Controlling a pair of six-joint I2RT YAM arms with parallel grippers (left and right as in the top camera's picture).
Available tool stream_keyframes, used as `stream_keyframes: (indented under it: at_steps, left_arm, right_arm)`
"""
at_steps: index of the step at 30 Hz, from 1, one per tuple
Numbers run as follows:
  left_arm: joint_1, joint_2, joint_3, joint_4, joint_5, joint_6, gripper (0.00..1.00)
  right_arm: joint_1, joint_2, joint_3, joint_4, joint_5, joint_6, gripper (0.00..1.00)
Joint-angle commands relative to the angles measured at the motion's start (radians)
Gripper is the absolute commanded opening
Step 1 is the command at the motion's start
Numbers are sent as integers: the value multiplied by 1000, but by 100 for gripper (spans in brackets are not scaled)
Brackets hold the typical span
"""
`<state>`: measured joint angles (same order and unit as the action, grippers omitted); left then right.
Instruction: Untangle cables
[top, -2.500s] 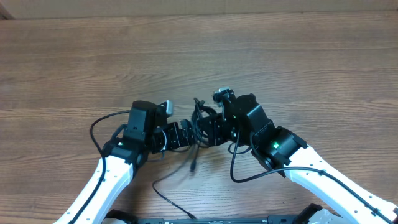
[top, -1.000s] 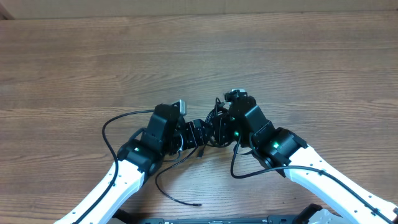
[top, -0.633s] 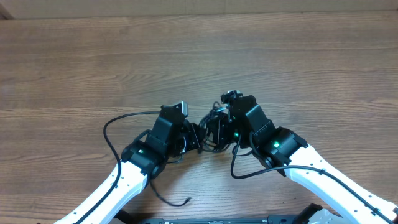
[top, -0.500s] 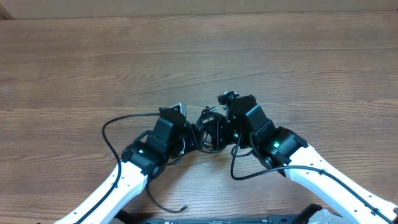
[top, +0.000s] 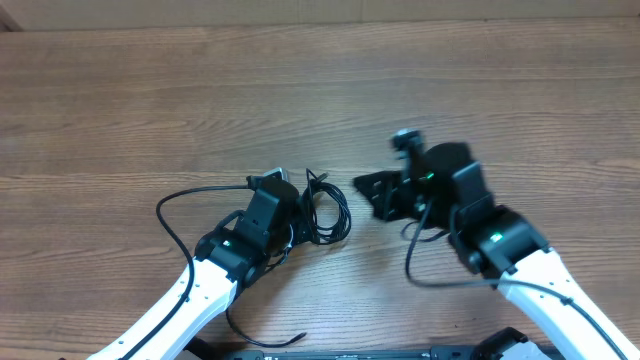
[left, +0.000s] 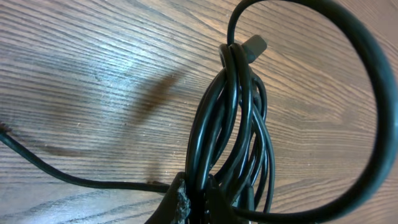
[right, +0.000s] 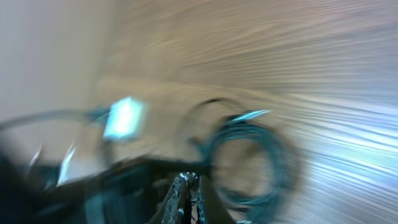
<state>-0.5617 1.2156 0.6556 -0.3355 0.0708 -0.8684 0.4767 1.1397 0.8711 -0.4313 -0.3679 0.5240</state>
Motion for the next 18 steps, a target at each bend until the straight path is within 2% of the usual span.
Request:
stream_keyframes:
  at_steps: [1,3,4,6,10,11,12,13,14,15,18]
  left_arm:
    - [-1,1,7,22,44,127,4]
    - [0,-2,8,36,114,266,4]
    - [-1,-6,8,39,140,308,4]
    - [0,-14,8,48,186,370,4]
    - [-1,-37,8,82,283,461,4]
    - [-1,-43,8,83,287,465,4]
    - [-1,-48,8,83,286,465,4]
    - [-1,-54,8,83,286,464,4]
    - [-1,-56,8,84,286,464,4]
    - [-1,-57,8,86,286,464,4]
    - [-1,-58,8,104,286,441,4]
  right_arm:
    - [-112,-1,9,-55,37,26,4]
    - [-174,-1,9,-114,-56,24,4]
    - [-192,0,9,-142,-111,6,8]
    - [-202,0,9,-183,-196,-53,18]
    - [-193,-1,9,-251,-353,-96,29]
    - [-187,-1,9,-256,-382,-96,34]
    - [-177,-1,9,-257,-409,-96,44]
    - [-157,-1,9,-259,-431,-95,61]
    - [-137,-1,9,-259,-428,-89,74]
    - [-114,0,9,-259,-406,-72,81]
    - [-37,2,9,-259,-254,39,84]
